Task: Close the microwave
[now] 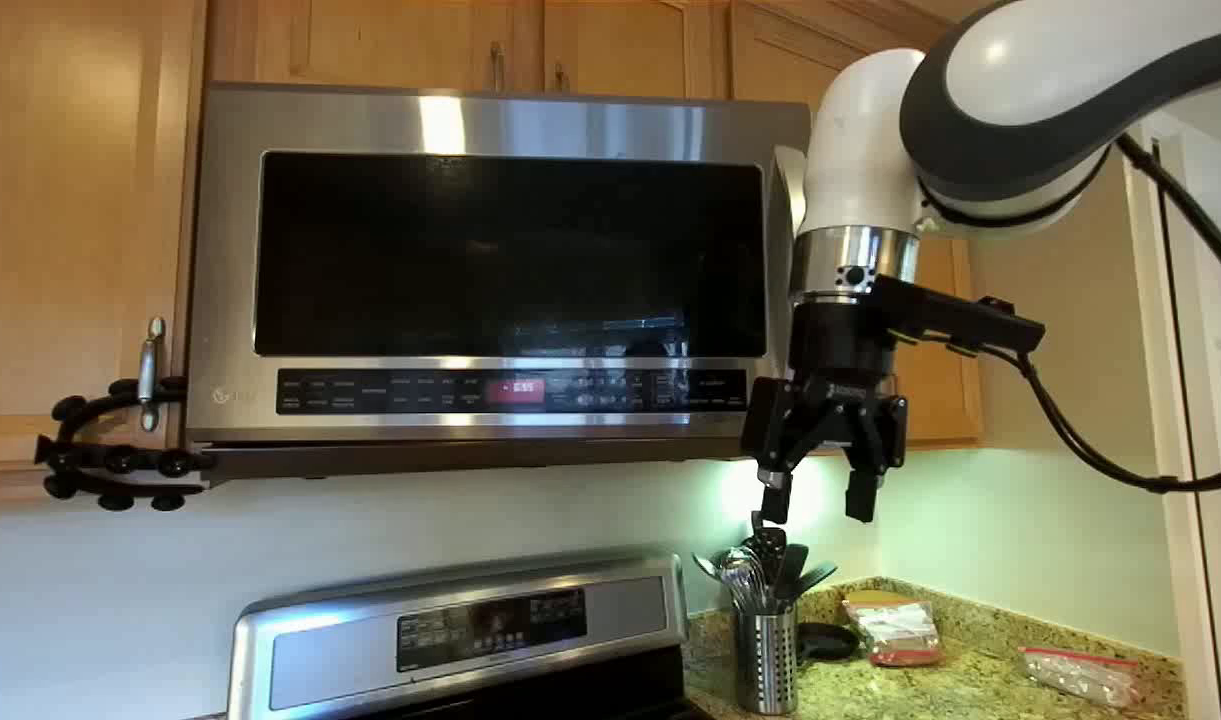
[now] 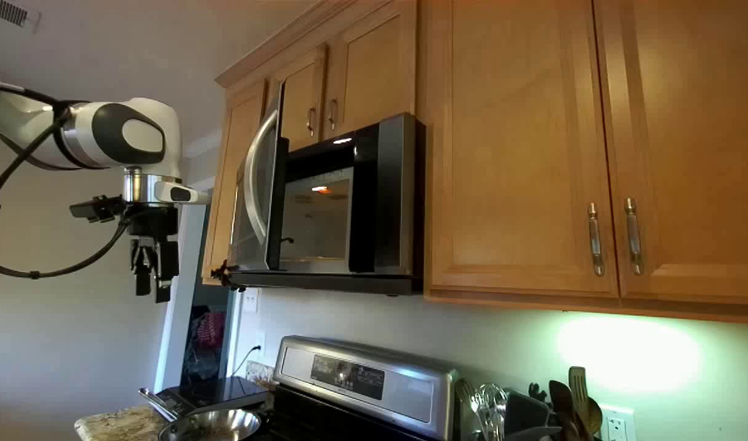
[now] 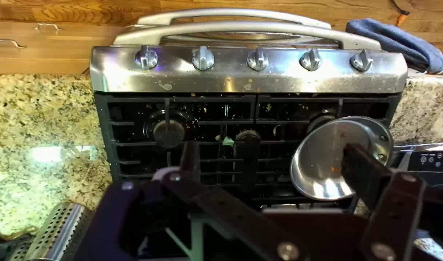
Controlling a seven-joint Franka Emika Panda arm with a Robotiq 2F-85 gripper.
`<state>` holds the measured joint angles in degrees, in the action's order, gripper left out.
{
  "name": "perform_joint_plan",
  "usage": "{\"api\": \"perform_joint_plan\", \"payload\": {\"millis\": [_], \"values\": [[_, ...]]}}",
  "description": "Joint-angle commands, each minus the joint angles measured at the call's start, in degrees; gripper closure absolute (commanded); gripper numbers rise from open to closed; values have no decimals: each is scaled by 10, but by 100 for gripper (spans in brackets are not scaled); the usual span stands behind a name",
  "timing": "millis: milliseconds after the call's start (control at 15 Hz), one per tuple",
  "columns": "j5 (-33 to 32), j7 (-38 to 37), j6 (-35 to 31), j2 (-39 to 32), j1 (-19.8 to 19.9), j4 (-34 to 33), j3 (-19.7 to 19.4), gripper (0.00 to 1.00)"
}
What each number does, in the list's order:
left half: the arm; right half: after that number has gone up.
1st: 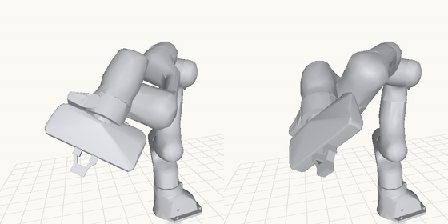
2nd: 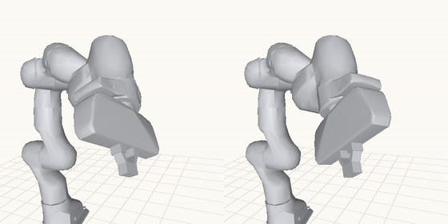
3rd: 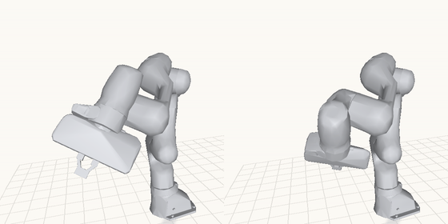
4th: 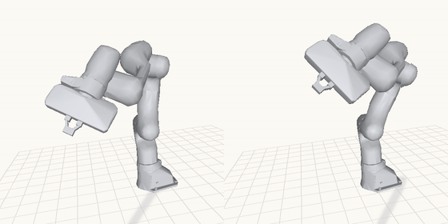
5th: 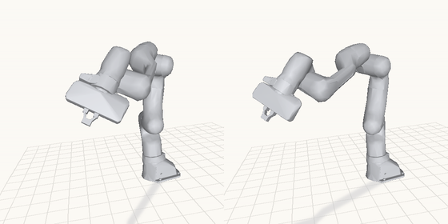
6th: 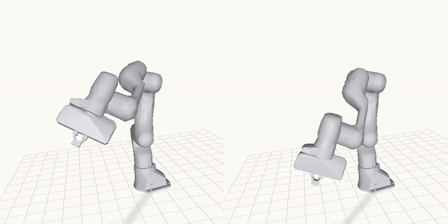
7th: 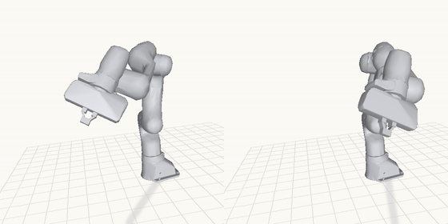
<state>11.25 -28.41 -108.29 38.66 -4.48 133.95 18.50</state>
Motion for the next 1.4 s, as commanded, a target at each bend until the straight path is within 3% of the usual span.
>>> {"api": "perform_joint_plan", "payload": {"millis": [0,333,667,733,800,1333], "values": [[-3,-2,1,-1,-4,-1,-3,0],[-7,-2,-1,0,-2,-1,-3,0],[-65,-10,-6,9,17,-16,4,0],[-79,-9,-6,10,19,-24,6,25],[-93,-10,-8,11,21,-32,8,26],[-214,-28,-94,21,47,-64,25,80]]}}
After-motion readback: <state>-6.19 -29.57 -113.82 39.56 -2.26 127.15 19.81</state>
